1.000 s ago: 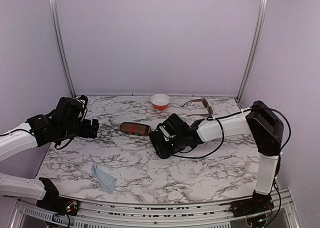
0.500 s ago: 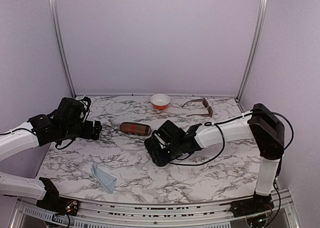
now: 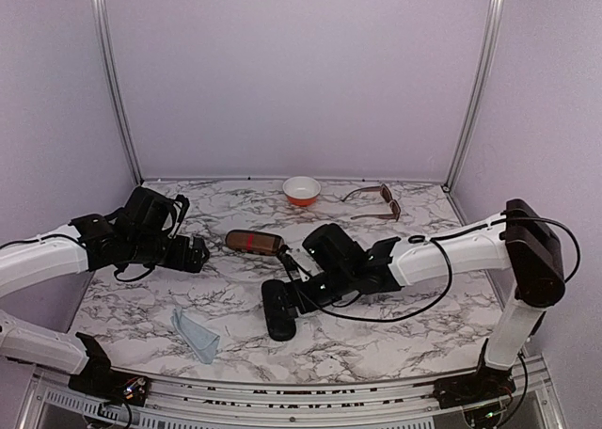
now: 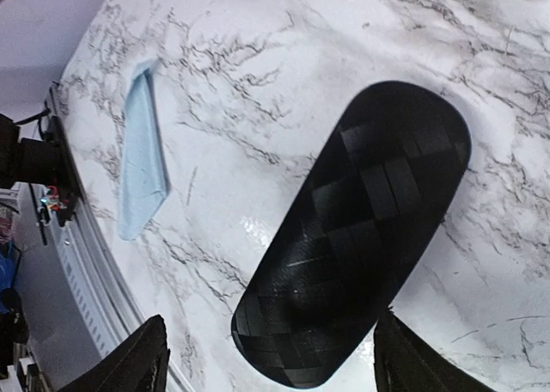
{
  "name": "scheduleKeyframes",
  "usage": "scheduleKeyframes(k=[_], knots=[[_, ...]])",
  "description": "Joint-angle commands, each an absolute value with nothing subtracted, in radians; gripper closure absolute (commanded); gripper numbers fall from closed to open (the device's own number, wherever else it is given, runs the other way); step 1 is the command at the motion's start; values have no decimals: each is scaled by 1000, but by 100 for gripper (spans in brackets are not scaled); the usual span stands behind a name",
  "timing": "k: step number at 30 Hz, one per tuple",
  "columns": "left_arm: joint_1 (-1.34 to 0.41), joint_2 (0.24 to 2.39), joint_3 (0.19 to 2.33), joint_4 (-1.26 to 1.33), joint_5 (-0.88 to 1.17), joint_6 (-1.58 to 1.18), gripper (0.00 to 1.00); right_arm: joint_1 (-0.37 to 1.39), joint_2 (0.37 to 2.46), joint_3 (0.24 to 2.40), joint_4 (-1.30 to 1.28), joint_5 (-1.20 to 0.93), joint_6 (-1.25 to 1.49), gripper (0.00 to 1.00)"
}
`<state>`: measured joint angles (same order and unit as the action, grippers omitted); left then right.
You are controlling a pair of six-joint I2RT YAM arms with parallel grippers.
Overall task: Organize the sunglasses
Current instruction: Move the sunglasses case to the corner of the board, then pick up the sunglasses case from the corner of the board.
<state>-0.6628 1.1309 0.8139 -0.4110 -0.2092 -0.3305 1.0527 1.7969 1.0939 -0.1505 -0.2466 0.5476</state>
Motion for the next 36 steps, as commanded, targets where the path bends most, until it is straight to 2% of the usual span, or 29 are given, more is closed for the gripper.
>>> scheduleKeyframes(k=[1, 5, 11, 17, 26, 36], knots=[[-670, 1183, 825, -377, -132, -383, 2, 986, 1729, 1049, -21, -406, 529, 20], [-724, 1233, 846, -368, -114, -405, 4, 949, 1696, 1020, -26, -377, 516, 20], [-791, 1333, 896, -358, -101, -458, 8, 940, 1677, 1041, -135, -140, 511, 22], [-920, 1458, 973, -370, -109, -589, 7, 926, 1628, 987, -143, 48, 535, 23], [-1057, 1647, 1076, -399, -148, -748, 1, 918, 1584, 911, -134, 126, 528, 23], [-1106, 1783, 1189, -467, -180, -768, 6, 917, 1570, 831, -92, 105, 536, 23]])
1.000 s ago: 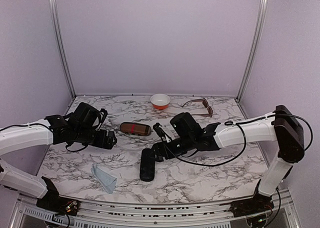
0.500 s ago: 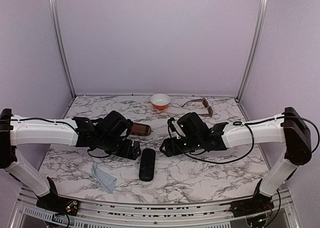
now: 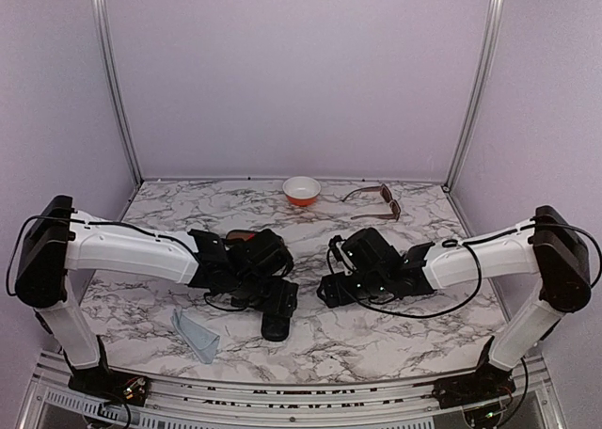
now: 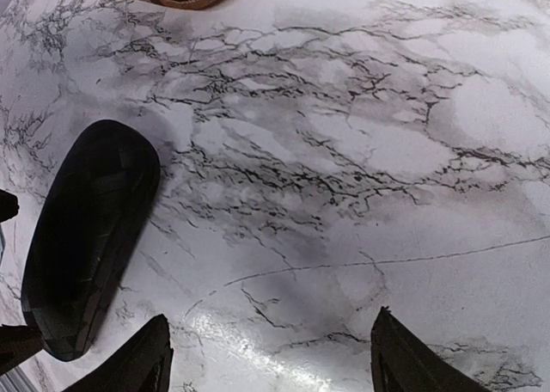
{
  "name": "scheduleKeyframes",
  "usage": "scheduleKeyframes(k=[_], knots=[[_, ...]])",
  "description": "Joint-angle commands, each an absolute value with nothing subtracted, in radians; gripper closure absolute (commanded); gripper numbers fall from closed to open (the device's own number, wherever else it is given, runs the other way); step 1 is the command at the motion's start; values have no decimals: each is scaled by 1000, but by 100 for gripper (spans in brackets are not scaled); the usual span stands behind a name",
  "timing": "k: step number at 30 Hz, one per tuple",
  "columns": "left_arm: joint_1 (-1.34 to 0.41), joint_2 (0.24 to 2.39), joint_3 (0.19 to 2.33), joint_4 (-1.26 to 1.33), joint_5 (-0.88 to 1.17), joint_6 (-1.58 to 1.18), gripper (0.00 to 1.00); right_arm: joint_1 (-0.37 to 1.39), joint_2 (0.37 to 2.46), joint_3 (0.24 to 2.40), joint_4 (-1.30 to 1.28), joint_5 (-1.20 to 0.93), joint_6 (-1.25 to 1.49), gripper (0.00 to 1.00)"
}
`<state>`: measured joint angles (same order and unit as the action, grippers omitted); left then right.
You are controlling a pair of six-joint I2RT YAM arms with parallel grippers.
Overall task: Organize the sunglasses
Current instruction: Pick up the sunglasses case from the corner of the board.
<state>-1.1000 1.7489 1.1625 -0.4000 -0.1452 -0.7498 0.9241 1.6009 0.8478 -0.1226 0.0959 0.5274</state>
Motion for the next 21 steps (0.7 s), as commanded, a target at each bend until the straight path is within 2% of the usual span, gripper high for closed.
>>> scheduleKeyframes(k=[1, 16, 21], knots=[[-1107, 1791, 1189, -471, -176, -766, 7, 917, 1569, 827, -90, 105, 535, 23], [-1112, 1869, 1216, -466, -152, -737, 10, 916, 1580, 807, -72, 102, 527, 23], [-1115, 1882, 1215, -464, -155, -728, 17, 916, 1585, 807, -70, 97, 529, 23]])
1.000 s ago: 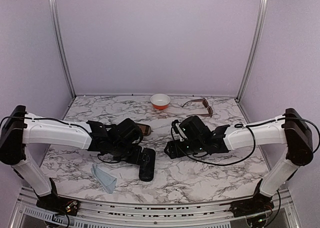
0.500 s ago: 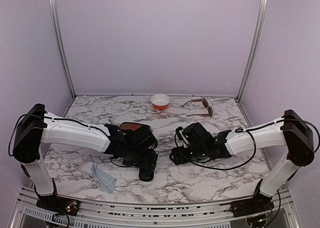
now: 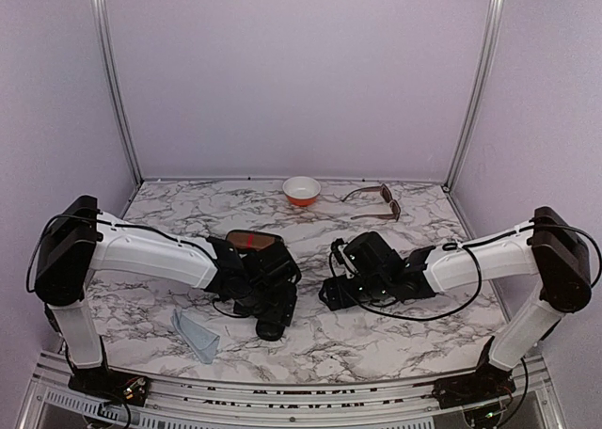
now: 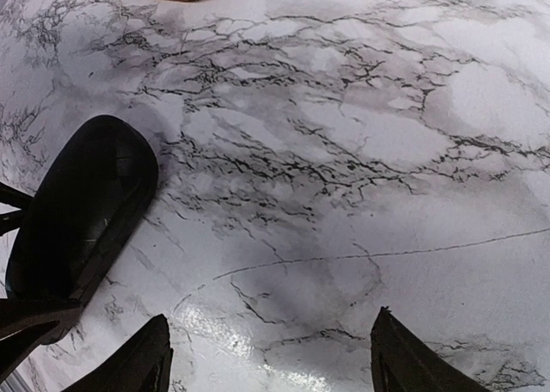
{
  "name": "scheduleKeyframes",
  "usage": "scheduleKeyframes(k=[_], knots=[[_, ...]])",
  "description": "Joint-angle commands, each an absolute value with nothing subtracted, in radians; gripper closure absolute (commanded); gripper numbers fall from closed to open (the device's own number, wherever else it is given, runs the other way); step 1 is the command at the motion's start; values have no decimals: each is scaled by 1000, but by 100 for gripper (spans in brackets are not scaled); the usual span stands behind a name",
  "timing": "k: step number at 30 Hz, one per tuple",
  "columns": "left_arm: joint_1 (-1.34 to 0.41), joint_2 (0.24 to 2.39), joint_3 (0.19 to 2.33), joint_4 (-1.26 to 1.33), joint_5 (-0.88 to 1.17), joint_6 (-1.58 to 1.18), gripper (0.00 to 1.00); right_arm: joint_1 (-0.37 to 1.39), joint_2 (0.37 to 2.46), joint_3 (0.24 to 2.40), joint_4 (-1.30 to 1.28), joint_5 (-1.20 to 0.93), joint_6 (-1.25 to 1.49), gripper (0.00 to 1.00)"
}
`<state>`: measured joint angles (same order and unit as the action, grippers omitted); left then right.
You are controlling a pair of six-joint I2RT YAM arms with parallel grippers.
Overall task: Organize the sunglasses
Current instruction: Pick up the sunglasses case from the corner of the board.
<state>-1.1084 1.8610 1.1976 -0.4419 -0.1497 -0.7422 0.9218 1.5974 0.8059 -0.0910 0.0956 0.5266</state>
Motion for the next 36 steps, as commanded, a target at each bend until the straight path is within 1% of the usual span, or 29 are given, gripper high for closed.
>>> scheduleKeyframes(k=[1, 5, 8, 9, 10, 14, 17, 22, 28, 31, 34, 36], knots=[[-1117, 1885, 1213, -463, -155, -727, 19, 916, 1586, 807, -70, 97, 529, 23], [-1121, 1891, 1206, -461, -159, -725, 22, 916, 1591, 805, -68, 94, 529, 23], [-1122, 1896, 1205, -461, -159, -727, 18, 916, 1596, 803, -67, 92, 531, 23], [-1122, 1896, 1206, -461, -161, -726, 19, 916, 1596, 802, -67, 92, 532, 23], [-1122, 1893, 1205, -461, -167, -728, 23, 916, 1595, 801, -67, 92, 532, 23], [-1124, 1864, 1203, -460, -209, -719, 43, 916, 1583, 795, -67, 96, 535, 23], [-1123, 1817, 1196, -443, -241, -672, 53, 916, 1561, 788, -68, 109, 534, 23], [-1119, 1702, 1170, -338, -149, -507, 55, 914, 1480, 781, -76, 133, 511, 23], [-1072, 1606, 1140, -244, -1, -425, 55, 914, 1318, 736, -3, 107, 474, 22], [-1041, 1571, 1131, -201, 67, -409, 54, 914, 1191, 675, 74, 85, 471, 15], [-1008, 1534, 1140, -183, 109, -381, 54, 912, 1078, 620, 151, 76, 472, 1], [-976, 1510, 1152, -184, 134, -353, 54, 906, 1029, 608, 187, 51, 469, 0]])
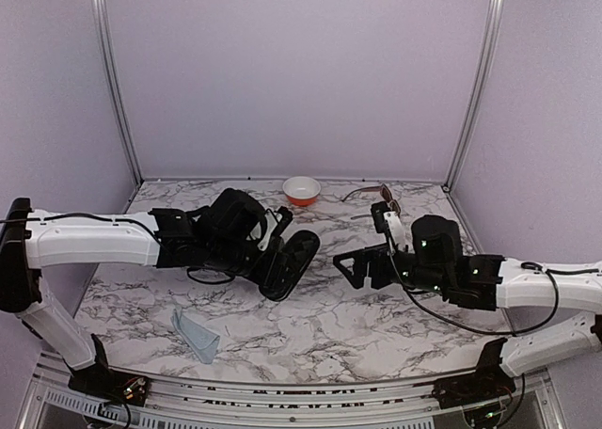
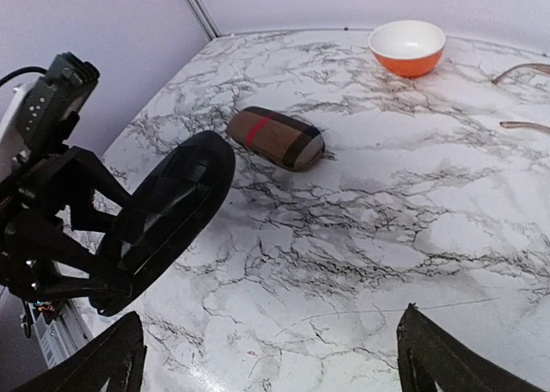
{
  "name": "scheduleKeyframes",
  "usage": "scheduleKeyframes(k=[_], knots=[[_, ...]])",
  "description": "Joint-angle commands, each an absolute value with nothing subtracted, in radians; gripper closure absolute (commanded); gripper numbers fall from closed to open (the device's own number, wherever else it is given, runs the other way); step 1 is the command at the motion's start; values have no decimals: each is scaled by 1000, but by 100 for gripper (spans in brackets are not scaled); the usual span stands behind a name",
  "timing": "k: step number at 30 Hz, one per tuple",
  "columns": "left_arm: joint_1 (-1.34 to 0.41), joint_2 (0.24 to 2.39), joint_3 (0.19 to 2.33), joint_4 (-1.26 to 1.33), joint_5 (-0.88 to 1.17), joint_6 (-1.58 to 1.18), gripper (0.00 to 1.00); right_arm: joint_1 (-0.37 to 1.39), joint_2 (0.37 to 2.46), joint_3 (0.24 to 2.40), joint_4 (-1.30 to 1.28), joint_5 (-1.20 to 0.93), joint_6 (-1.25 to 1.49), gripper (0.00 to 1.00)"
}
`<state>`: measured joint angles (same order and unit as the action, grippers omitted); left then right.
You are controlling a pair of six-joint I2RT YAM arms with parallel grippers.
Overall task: Organize the sunglasses
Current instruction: Pick up the sunglasses case from the corner of the board.
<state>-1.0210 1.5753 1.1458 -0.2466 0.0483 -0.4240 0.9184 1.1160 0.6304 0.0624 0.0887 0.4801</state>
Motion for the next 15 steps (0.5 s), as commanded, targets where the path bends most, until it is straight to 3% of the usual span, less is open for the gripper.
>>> scheduleKeyframes(k=[1, 7, 15], knots=[[-961, 1500, 1159, -184, 145, -340, 54, 904, 1017, 609, 202, 34, 467, 0], [-865, 1448, 1230, -185, 232, -250, 55, 902, 1053, 690, 257, -94, 444, 0], [-836, 1361, 1234, -141, 127, -88, 50, 902, 1238, 885, 246, -177, 429, 0]])
